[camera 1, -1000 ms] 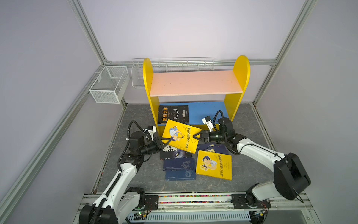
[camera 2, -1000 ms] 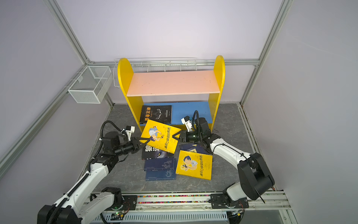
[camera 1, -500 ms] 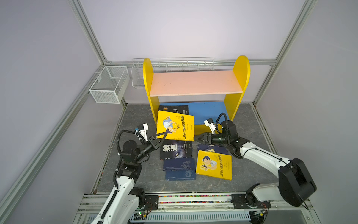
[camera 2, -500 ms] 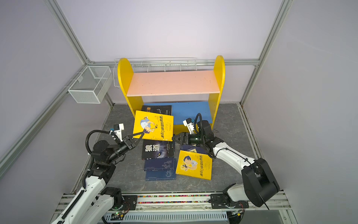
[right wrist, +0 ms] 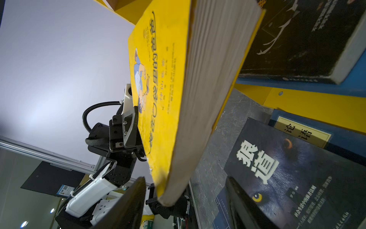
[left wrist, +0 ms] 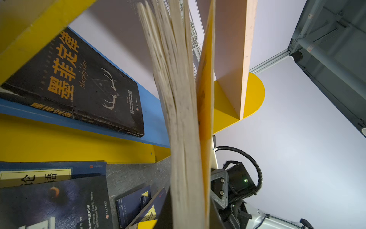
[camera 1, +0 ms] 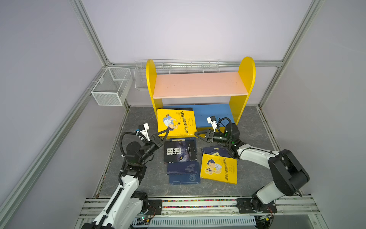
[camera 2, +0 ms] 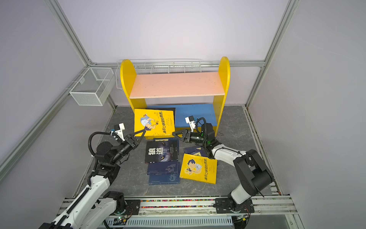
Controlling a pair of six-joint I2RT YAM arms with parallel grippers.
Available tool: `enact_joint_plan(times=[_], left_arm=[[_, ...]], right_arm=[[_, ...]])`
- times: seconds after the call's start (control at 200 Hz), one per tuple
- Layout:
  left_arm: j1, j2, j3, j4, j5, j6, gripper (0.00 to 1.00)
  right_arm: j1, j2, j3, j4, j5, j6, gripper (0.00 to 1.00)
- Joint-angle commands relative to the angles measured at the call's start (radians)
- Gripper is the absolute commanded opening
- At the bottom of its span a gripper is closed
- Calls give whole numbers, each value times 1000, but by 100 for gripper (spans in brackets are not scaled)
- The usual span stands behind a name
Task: Stacking books/files
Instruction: Pick up the book from the books.
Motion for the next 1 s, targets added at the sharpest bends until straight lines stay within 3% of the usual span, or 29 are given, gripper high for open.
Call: enact_joint_plan(times=[0.0,0.19,0.295,0.425,0.52,0.61,0.7,0.74,0.845,0.995], left_arm=[[-5,-19,3,125,-10,-41,0],[-7,-9,2,122,1,-42,0],[-8,-6,-2,110,-1,-36,0],[-13,3,-8,86,-15,-24,0],[-13,8,-1,36,-40,13,0],[-13,3,9,-36,-78,37,19],[-13,-14,11,-95,-127,67,58],[-13,-22,22,-142,-148,85,69],[-13,-50,39,-264,-218,118,79],[-11,-138,61,-579,-512,124,82]], right_arm=[[17,25,37,127,7,69,64],[26,43,72,158,22,85,52],[35,48,82,163,25,90,42],[48,39,82,155,32,80,21],[48,13,83,97,67,40,15],[46,-19,119,-22,108,-37,9],[42,-38,147,-114,140,-98,7],[35,-34,159,-120,142,-102,7],[10,-9,191,-116,139,-93,7],[-6,28,257,-176,143,-132,7]])
